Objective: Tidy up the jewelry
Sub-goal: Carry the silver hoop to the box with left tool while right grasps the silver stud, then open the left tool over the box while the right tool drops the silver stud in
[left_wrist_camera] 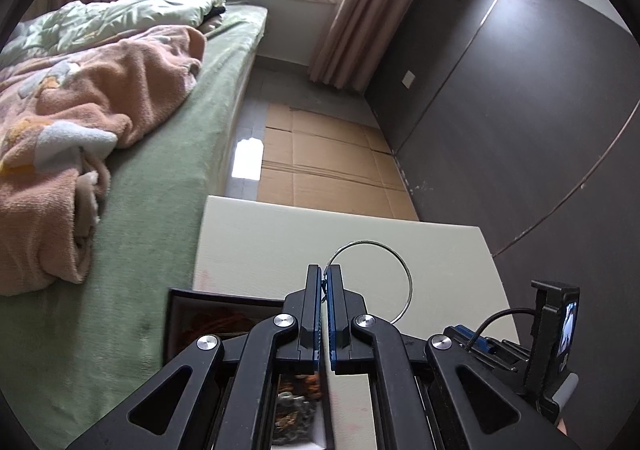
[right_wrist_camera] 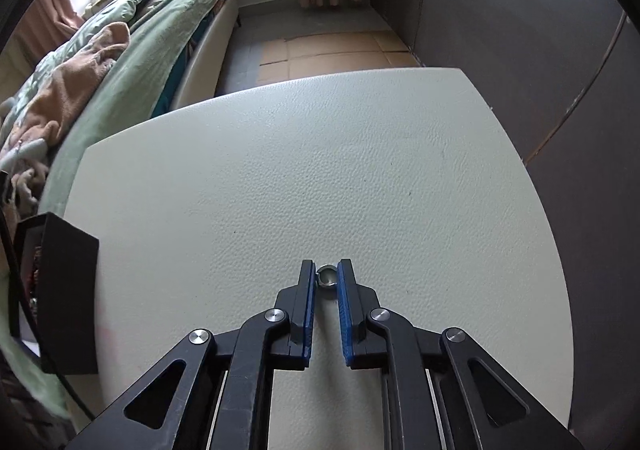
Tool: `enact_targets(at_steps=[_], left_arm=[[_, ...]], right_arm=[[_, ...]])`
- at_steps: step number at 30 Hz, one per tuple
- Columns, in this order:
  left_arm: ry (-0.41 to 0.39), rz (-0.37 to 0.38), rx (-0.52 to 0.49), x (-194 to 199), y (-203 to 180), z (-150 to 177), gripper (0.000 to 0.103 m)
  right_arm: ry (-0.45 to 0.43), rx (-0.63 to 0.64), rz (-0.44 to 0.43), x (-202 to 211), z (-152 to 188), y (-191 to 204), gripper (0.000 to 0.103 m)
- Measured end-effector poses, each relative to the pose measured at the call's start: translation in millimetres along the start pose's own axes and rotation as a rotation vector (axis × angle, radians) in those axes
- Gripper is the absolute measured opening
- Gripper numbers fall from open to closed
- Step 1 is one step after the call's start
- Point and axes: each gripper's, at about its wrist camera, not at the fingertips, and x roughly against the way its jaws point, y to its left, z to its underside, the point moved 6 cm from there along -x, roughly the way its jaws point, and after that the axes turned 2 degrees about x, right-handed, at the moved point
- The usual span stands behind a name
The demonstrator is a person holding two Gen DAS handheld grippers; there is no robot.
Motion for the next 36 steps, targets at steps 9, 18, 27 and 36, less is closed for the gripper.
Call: enact_targets(at_steps=[9, 18, 27, 36], left_arm=[[0.021, -0.068, 0.009, 15.7, 28.6, 8.1, 0.002], [0.081, -0.035, 0.086, 23.6, 52.0, 20.1, 0.004], [0.037, -0.070, 0.157, 38.3, 69.6, 12.0, 0.069], [0.018, -0.113, 0.223, 49.9, 99.0, 2.0, 0.069]], right_arm=[[-0.083, -0.028, -0.152, 33.5, -2.8, 20.2, 0.012], [-0.178, 0.014, -0.257, 65.7, 2.0, 62.1, 0.012], [-0.264, 0.060, -0.396, 94.8, -4.8, 109.0, 0.012], [-0.282, 0.067, -0.554, 98.5, -9.5, 153.3, 0.012]])
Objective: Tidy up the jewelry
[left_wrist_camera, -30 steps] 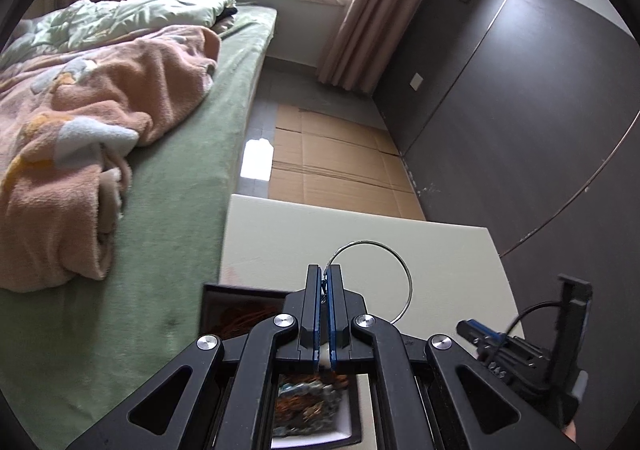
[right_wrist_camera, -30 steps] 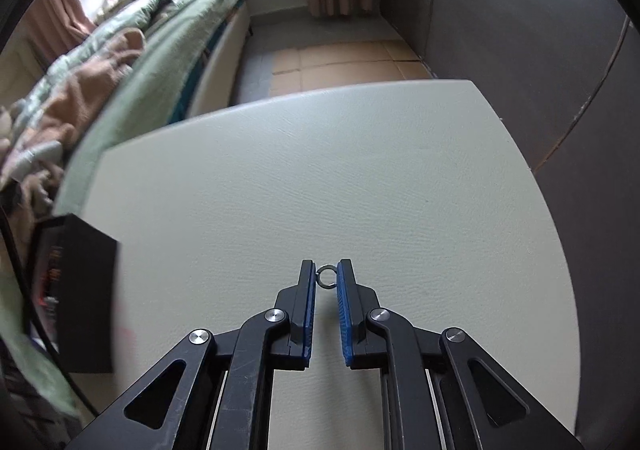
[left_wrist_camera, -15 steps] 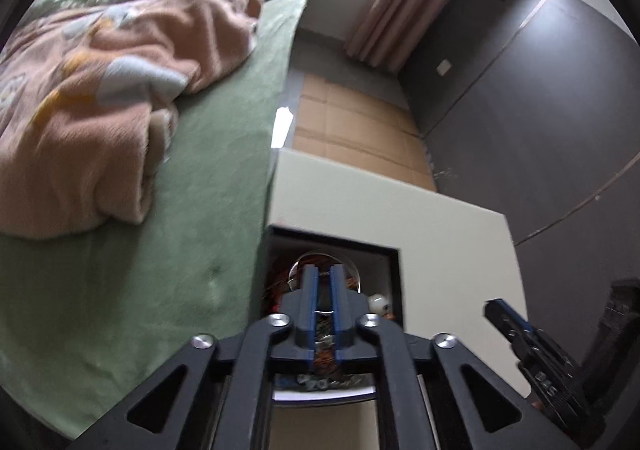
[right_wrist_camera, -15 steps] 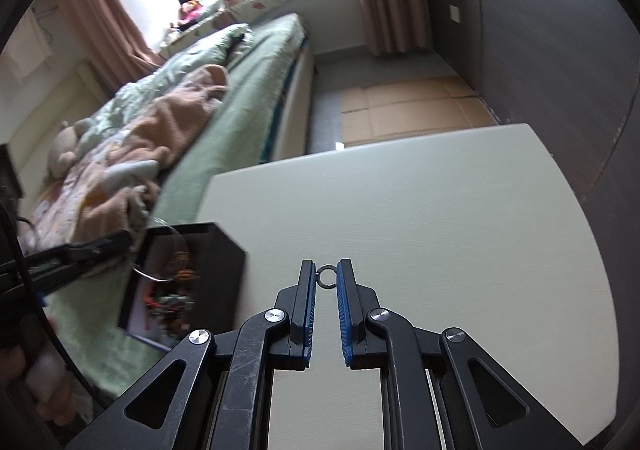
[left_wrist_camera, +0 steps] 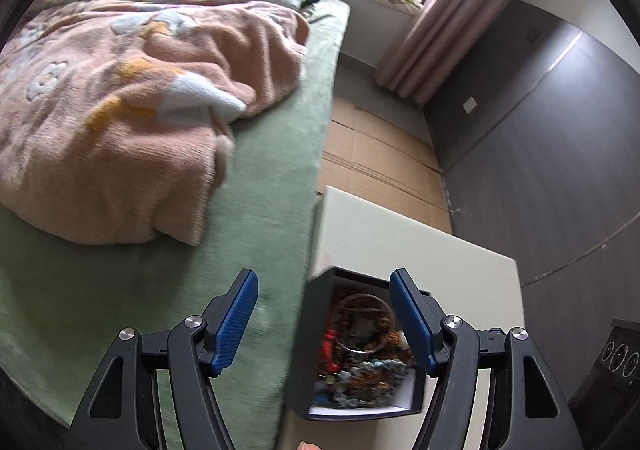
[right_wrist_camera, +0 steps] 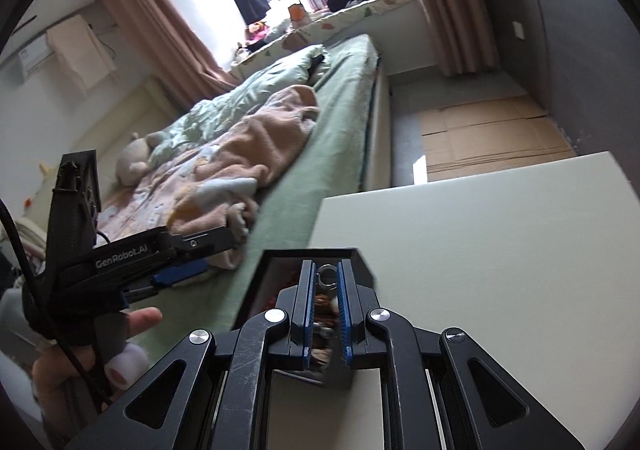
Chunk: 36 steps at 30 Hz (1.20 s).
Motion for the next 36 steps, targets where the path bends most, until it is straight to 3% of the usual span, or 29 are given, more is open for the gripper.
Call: enact_targets(at_steps=[8, 10, 11, 12, 17, 20, 28, 29, 31, 36], left_arm=[[-0.002, 0.002, 0.002, 0.2, 2.6, -2.0, 0.069], [0.000, 0.004, -0.003, -0.1, 0.4, -0.5, 0.069], [0.000, 0.004, -0.005, -1.4, -0.4, -1.3, 0.069], [-0.001, 0.003, -0.009, -1.0, -1.9, -0.4, 0.069], [-0.013, -0.001, -0.039, 3.1, -13.9, 6.0, 0.070], [-0.020, -0.002, -0.084, 7.0, -26.7, 14.4, 0.075], [-0.042, 0.002, -0.177, 18.8, -50.4, 35.2, 0.084], [-0.046, 0.004, -0.181, 20.7, -52.2, 37.1, 0.084], [-0.068, 0.018, -0.161, 29.3, -52.5, 41.5, 0.084], [-0.150, 0.038, -0.173, 51.1, -60.9, 51.0, 0.102]], right_arm=[[0.007, -0.009, -0.064, -22.3, -5.3, 11.1, 0.013], [0.045, -0.048, -0.077, -29.3, -3.1, 6.9, 0.029], [0.052, -0.061, -0.064, -29.5, -2.1, 3.6, 0.051], [0.039, -0.074, -0.050, -26.9, -2.1, -0.6, 0.059], [0.036, -0.082, -0.031, -10.0, -2.7, -12.2, 0.060], [0.028, -0.078, -0.006, 2.3, -1.4, -17.0, 0.070], [0.015, -0.054, 0.022, 36.3, 3.9, -27.3, 0.072], [0.016, -0.056, 0.026, 41.6, 5.0, -29.7, 0.074], [0.013, -0.058, 0.032, 49.4, 6.8, -33.0, 0.089], [0.007, -0.053, 0.072, 69.9, 13.9, -40.4, 0.093]])
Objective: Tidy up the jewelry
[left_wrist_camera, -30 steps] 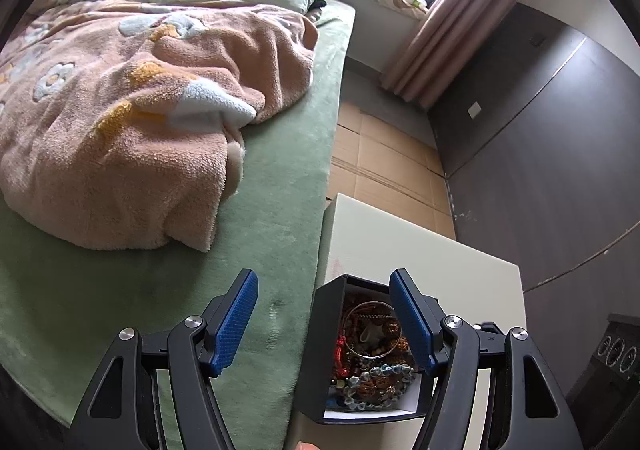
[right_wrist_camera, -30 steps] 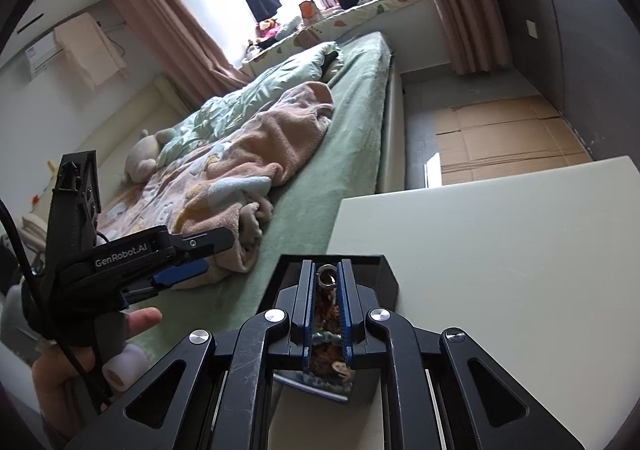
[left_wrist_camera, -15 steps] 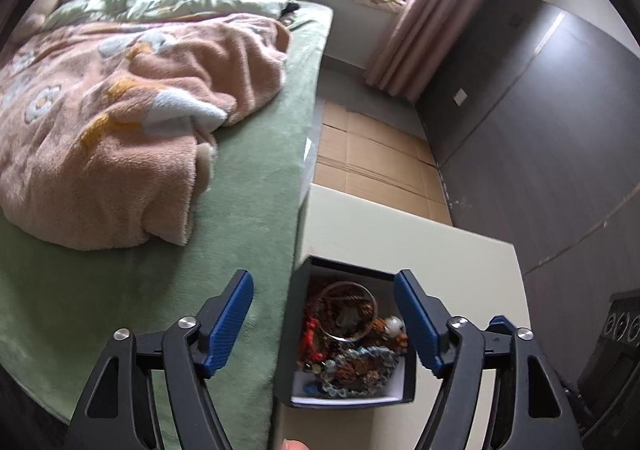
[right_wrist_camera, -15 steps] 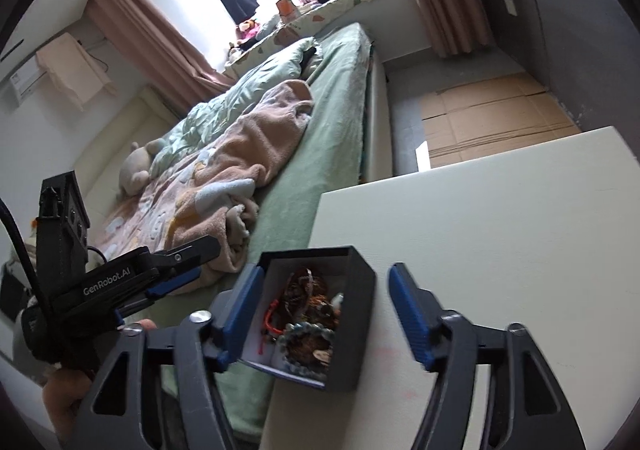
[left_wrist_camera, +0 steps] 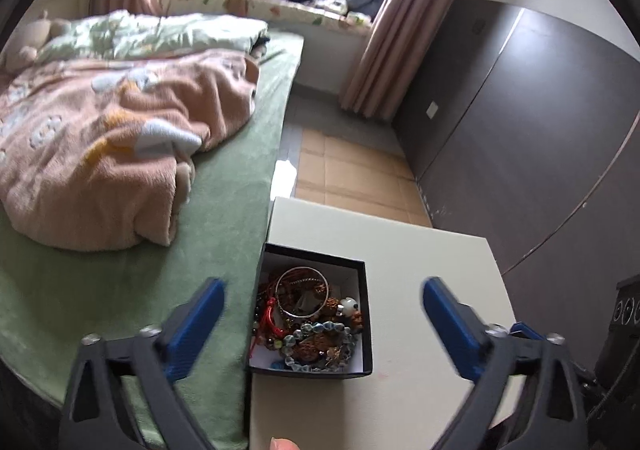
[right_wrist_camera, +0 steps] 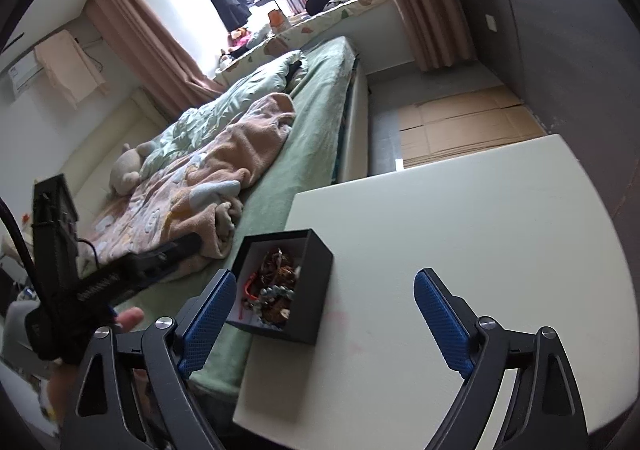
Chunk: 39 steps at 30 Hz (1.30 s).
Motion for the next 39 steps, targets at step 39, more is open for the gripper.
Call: enact_targets(at_steps=[39], left_arm=[[-0.169, -0.070, -0.180, 34.5, -56.0, 29.3, 0.103]], right_arm=[[0.036, 0.050, 0.184, 48.9, 24.0, -34.4, 0.103]])
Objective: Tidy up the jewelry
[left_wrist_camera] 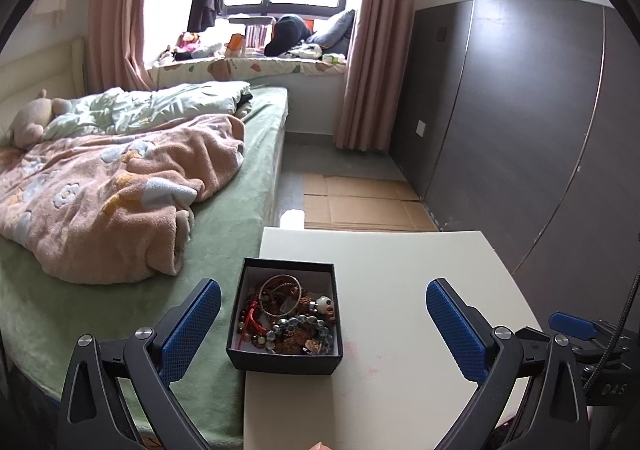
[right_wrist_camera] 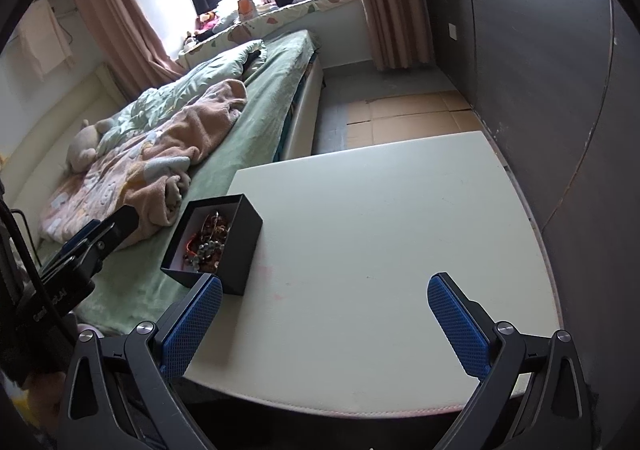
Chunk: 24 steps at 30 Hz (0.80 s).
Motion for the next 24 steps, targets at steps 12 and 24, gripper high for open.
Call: enact_targets(at_steps=[12, 24], left_arm=[[0.009, 0.021, -0.002, -1.0, -4.6, 1.1, 0.103], [0.020, 0.027, -0.016, -1.7, -7.8, 3.0, 0.103]], right_arm=[[0.005, -0.002, 0.000, 0.9, 0.6, 0.1, 0.103], [0.004, -0.007, 0.005, 2.9, -0.1, -3.3, 0.103]])
